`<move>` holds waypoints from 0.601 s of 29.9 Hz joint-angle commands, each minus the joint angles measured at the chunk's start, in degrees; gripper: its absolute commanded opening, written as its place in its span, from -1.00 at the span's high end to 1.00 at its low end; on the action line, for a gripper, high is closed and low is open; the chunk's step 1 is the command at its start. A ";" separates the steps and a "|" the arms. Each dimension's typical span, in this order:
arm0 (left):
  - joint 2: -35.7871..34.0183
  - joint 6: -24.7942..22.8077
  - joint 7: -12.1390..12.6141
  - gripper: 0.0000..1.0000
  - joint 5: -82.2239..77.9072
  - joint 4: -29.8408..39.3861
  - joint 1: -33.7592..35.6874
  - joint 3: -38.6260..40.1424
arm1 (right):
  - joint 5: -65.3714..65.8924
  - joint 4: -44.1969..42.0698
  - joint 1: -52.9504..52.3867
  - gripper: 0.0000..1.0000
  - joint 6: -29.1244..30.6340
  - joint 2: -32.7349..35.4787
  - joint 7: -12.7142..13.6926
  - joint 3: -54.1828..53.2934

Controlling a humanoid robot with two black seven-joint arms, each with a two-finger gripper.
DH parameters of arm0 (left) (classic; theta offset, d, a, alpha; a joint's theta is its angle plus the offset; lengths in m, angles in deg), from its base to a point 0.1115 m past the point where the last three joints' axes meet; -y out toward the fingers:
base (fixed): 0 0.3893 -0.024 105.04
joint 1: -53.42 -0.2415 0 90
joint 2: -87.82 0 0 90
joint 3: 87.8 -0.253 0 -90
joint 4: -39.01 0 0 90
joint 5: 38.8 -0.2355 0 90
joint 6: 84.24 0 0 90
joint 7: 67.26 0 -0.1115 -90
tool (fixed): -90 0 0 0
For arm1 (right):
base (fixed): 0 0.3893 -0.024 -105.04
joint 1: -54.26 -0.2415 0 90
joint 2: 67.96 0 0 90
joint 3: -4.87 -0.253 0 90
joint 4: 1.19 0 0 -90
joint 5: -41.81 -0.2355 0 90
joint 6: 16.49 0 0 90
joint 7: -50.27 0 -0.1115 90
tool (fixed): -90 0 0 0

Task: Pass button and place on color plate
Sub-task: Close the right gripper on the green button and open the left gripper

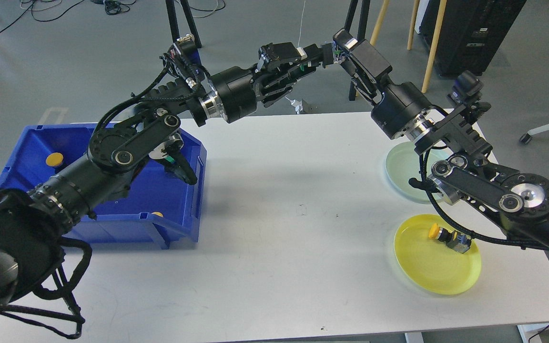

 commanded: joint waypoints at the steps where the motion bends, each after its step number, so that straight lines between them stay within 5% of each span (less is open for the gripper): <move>1: 0.06 -0.01 0.01 0.71 -0.04 -0.02 0.00 0.14 | -0.20 -0.57 -0.83 -0.64 0.03 -0.22 0.00 0.11; 18: -0.03 -0.01 0.01 0.67 -0.04 -0.02 0.00 0.14 | -0.20 -0.48 -0.48 0.11 0.56 -0.22 0.00 0.37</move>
